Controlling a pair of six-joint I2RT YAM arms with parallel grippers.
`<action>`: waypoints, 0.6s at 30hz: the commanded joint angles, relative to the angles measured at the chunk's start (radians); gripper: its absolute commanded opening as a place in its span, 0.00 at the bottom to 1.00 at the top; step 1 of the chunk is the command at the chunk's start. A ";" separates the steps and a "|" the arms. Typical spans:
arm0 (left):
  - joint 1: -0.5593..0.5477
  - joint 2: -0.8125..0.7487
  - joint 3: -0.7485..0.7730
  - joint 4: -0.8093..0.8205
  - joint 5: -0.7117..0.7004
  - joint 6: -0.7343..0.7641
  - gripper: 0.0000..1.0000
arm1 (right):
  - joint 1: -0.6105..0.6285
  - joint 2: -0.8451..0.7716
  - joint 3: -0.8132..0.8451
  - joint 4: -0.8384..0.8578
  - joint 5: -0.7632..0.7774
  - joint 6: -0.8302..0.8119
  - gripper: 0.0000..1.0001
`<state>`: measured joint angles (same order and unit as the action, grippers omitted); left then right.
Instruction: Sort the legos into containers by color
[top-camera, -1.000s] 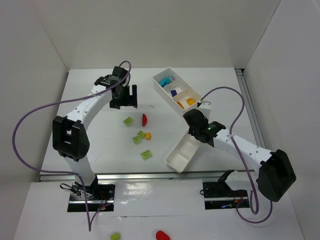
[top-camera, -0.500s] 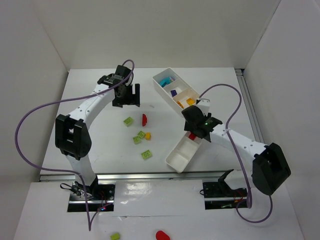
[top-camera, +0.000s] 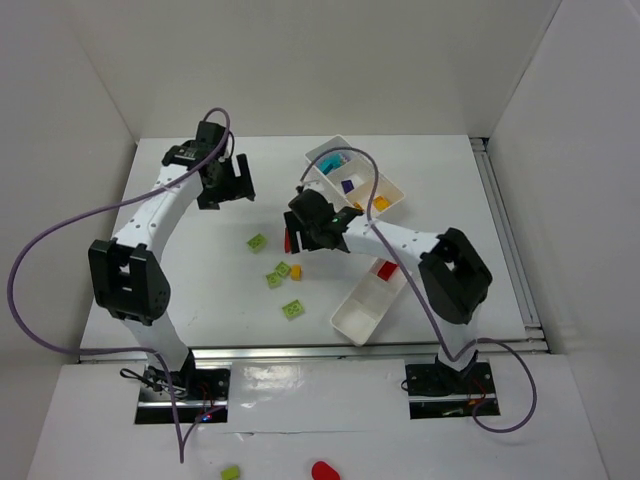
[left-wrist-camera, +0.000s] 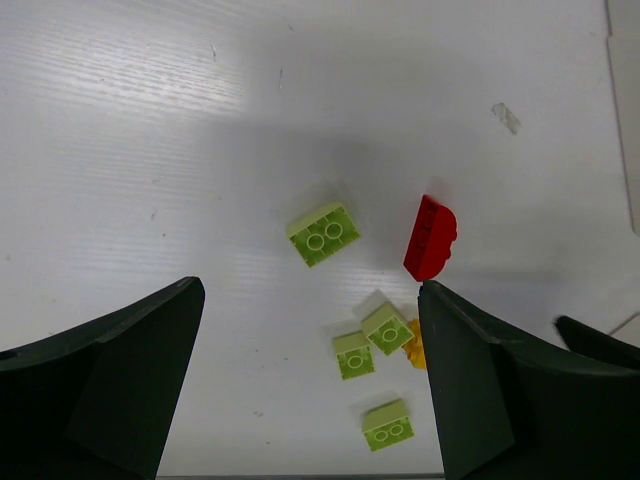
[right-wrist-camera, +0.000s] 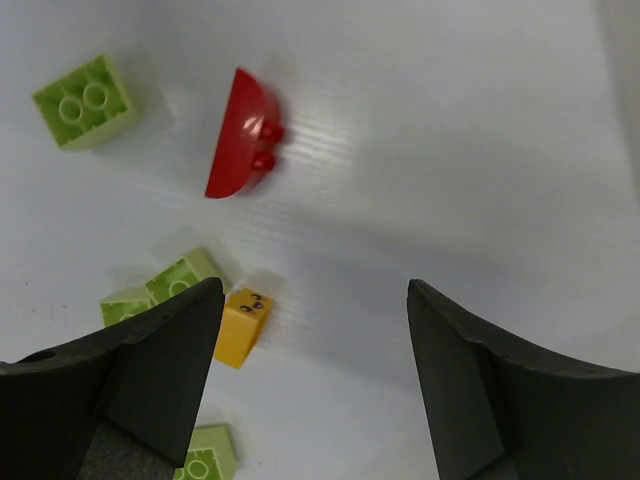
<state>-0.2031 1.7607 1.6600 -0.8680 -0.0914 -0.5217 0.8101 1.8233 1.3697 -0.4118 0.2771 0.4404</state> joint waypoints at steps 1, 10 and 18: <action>0.004 -0.098 -0.019 -0.008 0.007 -0.026 0.97 | 0.024 0.066 0.086 0.053 -0.088 -0.016 0.82; 0.071 -0.218 -0.138 0.063 -0.016 -0.051 0.97 | 0.034 0.260 0.224 0.127 -0.121 -0.006 0.82; 0.080 -0.198 -0.147 0.063 0.044 -0.017 0.97 | 0.034 0.419 0.402 0.015 -0.041 0.003 0.58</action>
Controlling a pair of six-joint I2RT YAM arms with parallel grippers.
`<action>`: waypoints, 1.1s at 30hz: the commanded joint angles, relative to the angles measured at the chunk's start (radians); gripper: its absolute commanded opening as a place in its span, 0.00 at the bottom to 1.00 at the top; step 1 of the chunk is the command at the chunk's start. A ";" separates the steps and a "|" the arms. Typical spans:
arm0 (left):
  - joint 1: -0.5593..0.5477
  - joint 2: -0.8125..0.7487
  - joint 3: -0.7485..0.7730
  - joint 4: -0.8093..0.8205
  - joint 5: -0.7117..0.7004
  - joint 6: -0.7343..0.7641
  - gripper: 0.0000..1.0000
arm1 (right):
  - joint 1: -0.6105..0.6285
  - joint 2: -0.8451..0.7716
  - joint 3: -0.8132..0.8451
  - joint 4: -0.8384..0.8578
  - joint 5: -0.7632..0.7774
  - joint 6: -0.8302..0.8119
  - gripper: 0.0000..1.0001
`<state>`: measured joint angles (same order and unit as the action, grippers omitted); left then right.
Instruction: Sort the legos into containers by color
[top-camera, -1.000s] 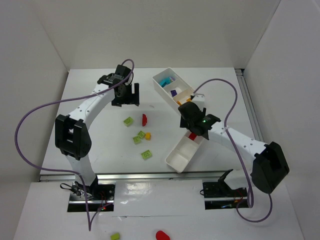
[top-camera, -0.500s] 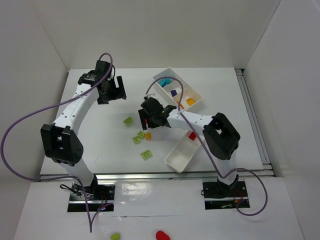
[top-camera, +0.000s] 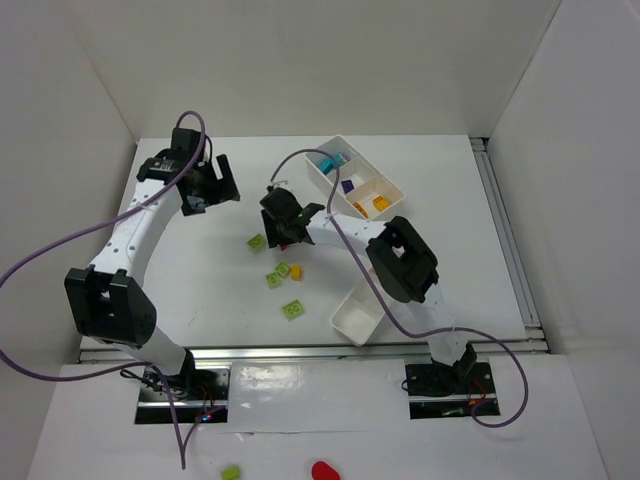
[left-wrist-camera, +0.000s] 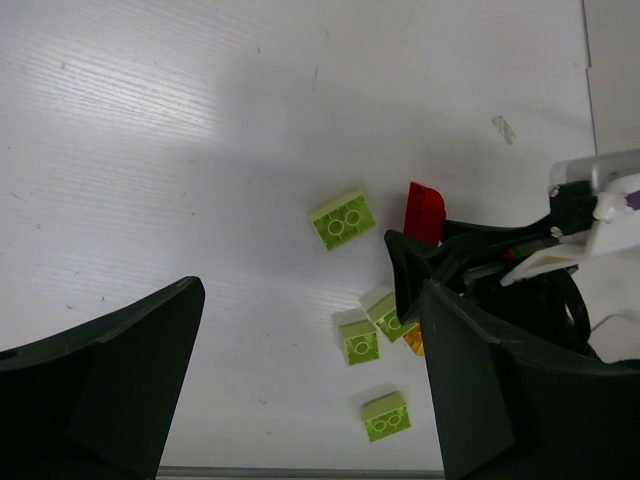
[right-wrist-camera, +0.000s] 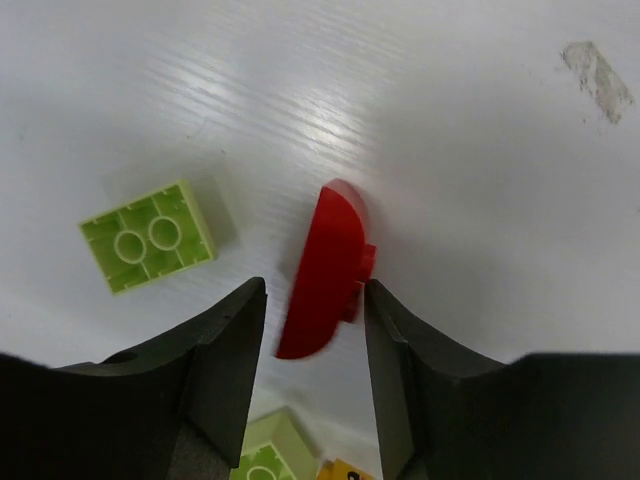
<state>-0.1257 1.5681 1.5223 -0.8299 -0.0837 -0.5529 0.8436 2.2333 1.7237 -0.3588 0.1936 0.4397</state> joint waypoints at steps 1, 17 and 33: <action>0.003 -0.005 -0.019 0.025 0.036 0.015 0.97 | 0.000 -0.003 0.037 -0.039 0.043 0.004 0.49; -0.101 0.061 -0.048 0.008 0.070 0.108 0.97 | -0.066 -0.322 -0.168 -0.008 0.225 0.056 0.21; -0.477 0.205 -0.103 0.018 0.183 0.150 0.81 | -0.235 -0.954 -0.771 -0.319 0.409 0.385 0.22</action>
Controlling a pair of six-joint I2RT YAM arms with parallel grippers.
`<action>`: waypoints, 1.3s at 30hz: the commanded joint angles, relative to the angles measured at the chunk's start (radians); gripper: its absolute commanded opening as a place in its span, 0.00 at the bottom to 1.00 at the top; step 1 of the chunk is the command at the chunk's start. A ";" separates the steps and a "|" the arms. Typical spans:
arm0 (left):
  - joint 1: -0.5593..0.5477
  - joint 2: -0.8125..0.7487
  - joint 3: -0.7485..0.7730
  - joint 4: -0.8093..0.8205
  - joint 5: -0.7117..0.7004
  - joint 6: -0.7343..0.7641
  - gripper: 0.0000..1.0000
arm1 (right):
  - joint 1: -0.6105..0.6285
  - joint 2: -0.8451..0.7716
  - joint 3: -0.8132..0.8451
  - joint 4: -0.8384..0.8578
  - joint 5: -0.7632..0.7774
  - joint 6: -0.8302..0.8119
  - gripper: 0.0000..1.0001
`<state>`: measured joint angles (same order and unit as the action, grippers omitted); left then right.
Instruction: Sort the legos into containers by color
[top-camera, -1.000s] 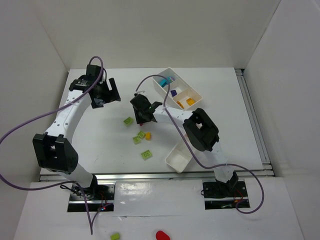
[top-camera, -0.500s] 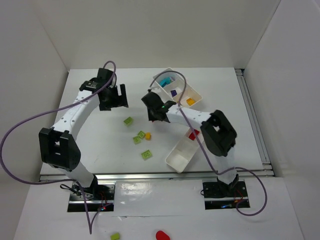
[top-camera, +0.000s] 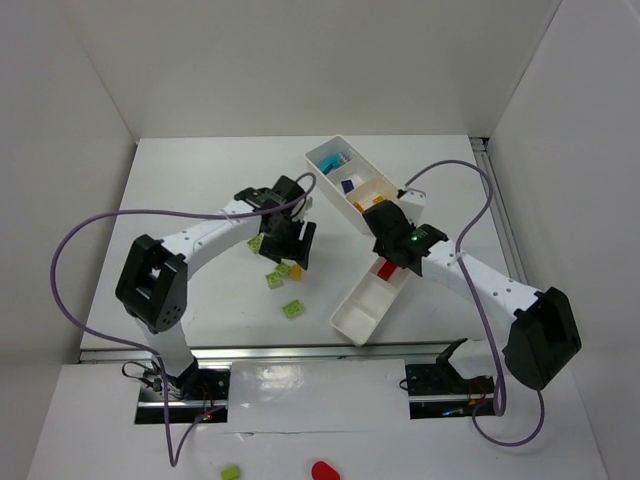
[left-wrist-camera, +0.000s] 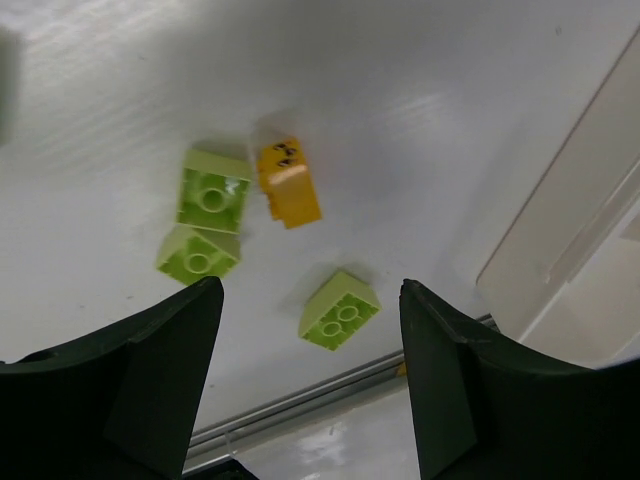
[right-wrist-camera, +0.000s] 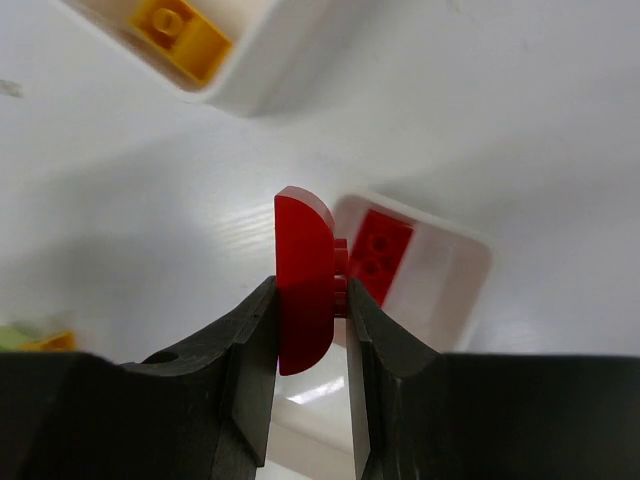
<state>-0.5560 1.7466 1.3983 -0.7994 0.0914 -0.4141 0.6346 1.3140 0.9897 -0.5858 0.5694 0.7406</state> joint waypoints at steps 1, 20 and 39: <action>-0.056 0.039 0.021 -0.021 -0.002 -0.001 0.81 | -0.026 -0.035 -0.057 -0.092 0.034 0.085 0.22; -0.119 0.188 0.062 -0.012 -0.077 -0.055 0.67 | -0.095 -0.071 -0.106 -0.052 0.000 0.042 0.69; -0.119 0.255 0.114 -0.003 -0.168 -0.074 0.73 | -0.095 -0.070 -0.088 -0.043 -0.009 0.014 0.69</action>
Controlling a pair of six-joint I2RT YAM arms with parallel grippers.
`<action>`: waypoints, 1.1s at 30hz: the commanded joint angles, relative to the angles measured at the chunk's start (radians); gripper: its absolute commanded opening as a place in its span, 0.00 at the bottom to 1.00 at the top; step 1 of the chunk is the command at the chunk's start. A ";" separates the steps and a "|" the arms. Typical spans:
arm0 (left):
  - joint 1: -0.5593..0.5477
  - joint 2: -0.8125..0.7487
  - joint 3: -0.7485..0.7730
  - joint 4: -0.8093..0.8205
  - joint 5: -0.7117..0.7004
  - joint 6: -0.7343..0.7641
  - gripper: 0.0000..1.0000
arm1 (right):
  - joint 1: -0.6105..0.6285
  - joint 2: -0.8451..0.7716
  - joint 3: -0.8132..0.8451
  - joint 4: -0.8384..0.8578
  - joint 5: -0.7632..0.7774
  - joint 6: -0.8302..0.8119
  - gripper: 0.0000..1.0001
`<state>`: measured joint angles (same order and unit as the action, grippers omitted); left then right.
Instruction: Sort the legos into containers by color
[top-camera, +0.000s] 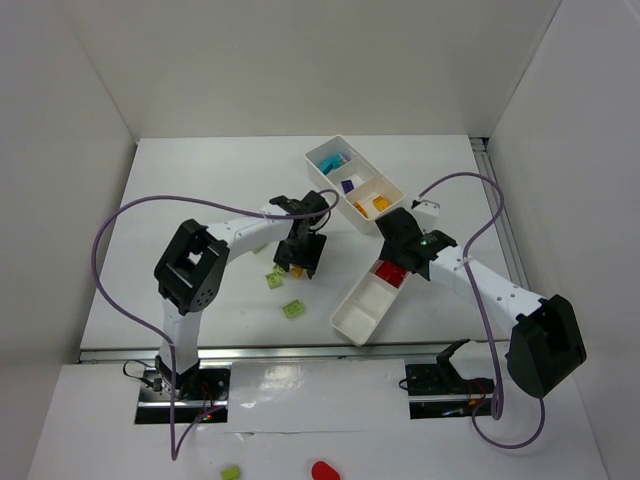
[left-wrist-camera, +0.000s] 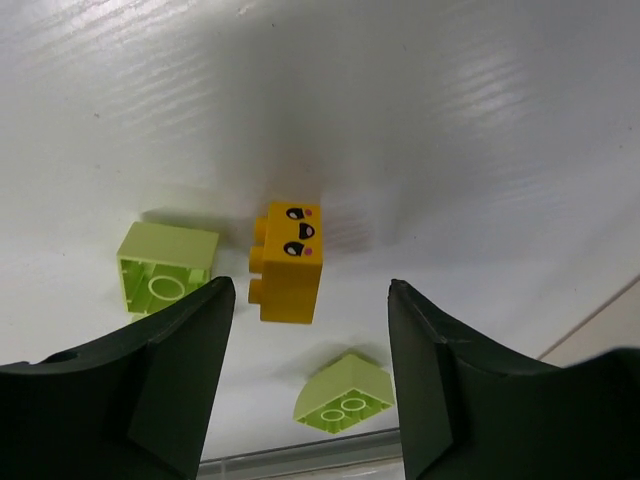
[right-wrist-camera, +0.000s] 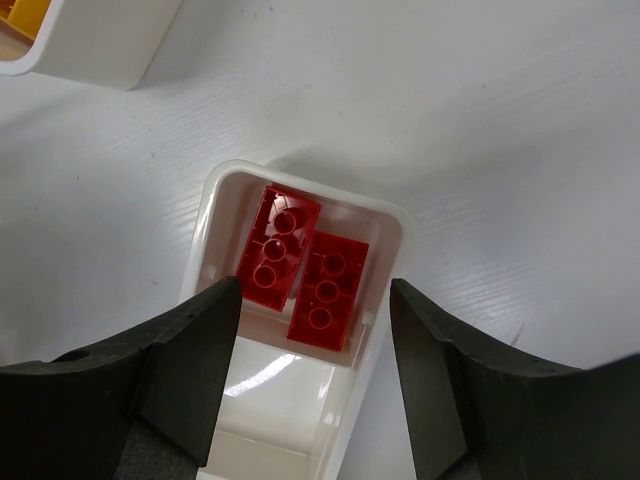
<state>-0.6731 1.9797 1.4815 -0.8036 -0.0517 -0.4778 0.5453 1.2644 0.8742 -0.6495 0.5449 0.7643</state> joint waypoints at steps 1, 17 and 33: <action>-0.002 0.033 0.043 0.001 -0.025 -0.001 0.73 | -0.005 -0.020 0.028 0.021 0.015 -0.010 0.69; -0.002 0.079 0.380 -0.055 0.117 0.039 0.23 | -0.024 -0.098 0.169 -0.073 0.124 -0.025 0.70; 0.027 0.415 0.884 0.170 0.297 -0.044 0.26 | -0.113 -0.148 0.293 -0.168 0.144 -0.079 0.71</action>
<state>-0.6643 2.3787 2.3470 -0.7647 0.1822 -0.4751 0.4393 1.1389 1.1229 -0.7837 0.6804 0.7006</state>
